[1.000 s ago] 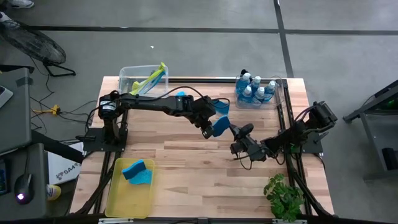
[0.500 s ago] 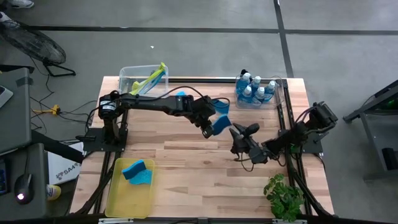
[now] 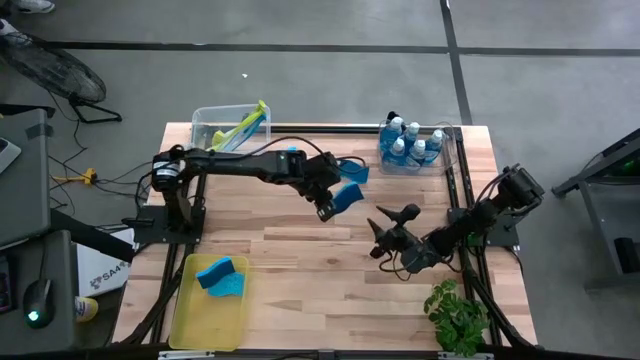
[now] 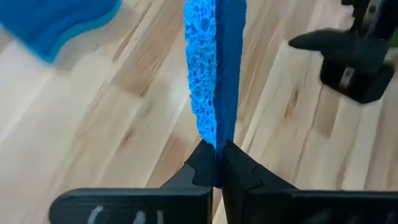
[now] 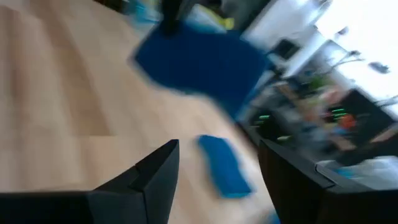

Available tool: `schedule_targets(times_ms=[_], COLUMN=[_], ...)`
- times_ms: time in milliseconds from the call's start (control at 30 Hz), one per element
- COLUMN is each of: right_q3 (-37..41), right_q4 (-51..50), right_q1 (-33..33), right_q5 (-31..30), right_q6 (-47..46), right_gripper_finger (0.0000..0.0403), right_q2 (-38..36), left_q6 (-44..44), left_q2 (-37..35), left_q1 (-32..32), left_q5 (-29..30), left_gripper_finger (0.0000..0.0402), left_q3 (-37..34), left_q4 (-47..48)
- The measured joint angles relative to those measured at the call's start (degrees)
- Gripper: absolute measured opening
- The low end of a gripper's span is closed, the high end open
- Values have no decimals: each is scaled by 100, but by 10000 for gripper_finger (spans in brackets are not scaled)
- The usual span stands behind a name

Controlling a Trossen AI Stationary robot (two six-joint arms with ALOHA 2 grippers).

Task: Pick & Place Kitchen Sink Supplies
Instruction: Put the bottom sponge into the yellow bin

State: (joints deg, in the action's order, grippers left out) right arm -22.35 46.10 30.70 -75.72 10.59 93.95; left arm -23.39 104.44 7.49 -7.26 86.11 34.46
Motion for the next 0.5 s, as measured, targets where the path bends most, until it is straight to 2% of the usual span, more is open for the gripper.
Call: schedule_targets(times_ms=[200, 333, 500], right_q3=[-2, -1, 2], right_q4=[-804, -1301, -1570], right_q1=[-69, -107, -118], right_q5=[1257, 1626, 1895], right_q6=[-1428, -1890, -2181], right_gripper_finger=[211, 213, 211], right_q2=[-50, -63, -63], left_q6=[110, 34, -869], left_q2=[-606, -926, -977], left_q1=[-147, -487, -1240], left_q5=[746, 1366, 1864], left_gripper_finger=[1, 1, 1], left_q3=[6, 12, 8], left_q4=[1044, 2107, 3502])
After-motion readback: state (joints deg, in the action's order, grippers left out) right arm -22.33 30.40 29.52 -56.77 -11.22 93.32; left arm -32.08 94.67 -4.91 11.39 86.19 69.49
